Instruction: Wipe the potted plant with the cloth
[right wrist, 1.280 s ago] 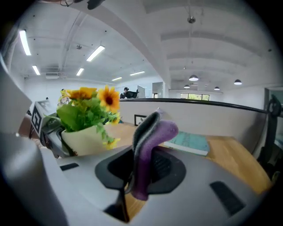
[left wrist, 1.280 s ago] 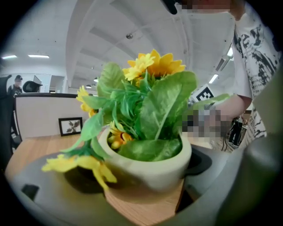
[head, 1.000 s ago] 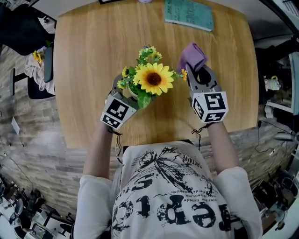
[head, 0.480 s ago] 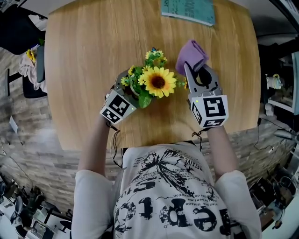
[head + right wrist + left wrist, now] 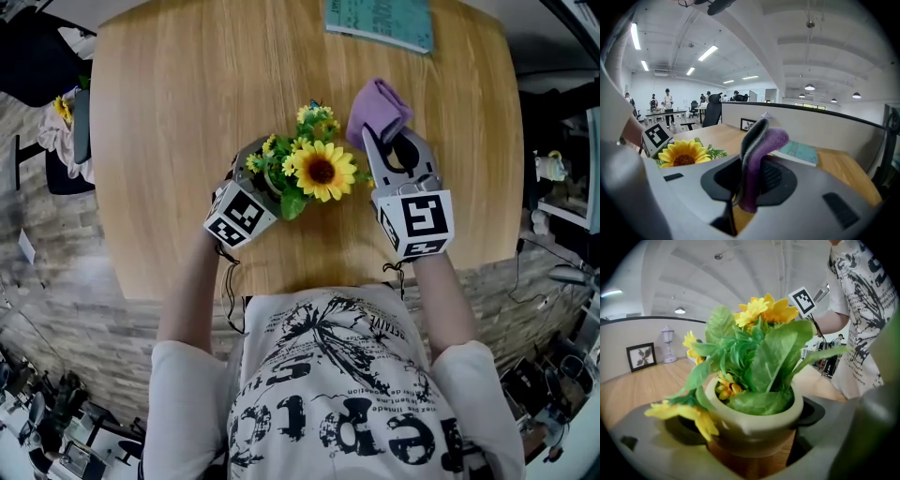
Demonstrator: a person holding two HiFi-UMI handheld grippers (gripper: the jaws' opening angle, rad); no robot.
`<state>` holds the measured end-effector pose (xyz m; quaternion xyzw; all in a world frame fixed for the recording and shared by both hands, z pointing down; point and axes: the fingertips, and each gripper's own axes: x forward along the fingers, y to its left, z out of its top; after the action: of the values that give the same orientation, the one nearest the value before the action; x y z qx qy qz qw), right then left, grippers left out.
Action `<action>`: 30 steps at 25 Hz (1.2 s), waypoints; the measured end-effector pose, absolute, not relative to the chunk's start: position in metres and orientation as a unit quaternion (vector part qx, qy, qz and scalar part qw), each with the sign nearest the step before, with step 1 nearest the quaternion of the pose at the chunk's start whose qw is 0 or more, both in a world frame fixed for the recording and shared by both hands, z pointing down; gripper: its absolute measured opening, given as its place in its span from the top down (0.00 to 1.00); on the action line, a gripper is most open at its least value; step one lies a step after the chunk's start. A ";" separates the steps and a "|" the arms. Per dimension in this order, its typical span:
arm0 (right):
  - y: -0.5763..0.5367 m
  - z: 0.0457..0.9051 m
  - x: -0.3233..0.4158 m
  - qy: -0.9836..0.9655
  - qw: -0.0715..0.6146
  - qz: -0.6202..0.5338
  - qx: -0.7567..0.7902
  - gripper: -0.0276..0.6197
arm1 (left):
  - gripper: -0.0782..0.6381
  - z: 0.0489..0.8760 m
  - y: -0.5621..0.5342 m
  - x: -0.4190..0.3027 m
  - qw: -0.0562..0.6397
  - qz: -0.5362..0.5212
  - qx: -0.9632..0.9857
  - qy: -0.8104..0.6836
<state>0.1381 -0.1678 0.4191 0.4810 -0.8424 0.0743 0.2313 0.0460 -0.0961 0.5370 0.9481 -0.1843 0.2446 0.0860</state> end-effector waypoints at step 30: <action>-0.119 0.295 0.116 -0.845 0.173 -0.020 0.506 0.84 | 0.89 0.273 -0.098 -0.062 -0.010 0.051 0.888 -0.456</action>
<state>0.1155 -0.1189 0.2946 0.5065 -0.8445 -0.0202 0.1727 -0.0619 -0.0977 0.2731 0.8882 -0.4565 0.0505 -0.0099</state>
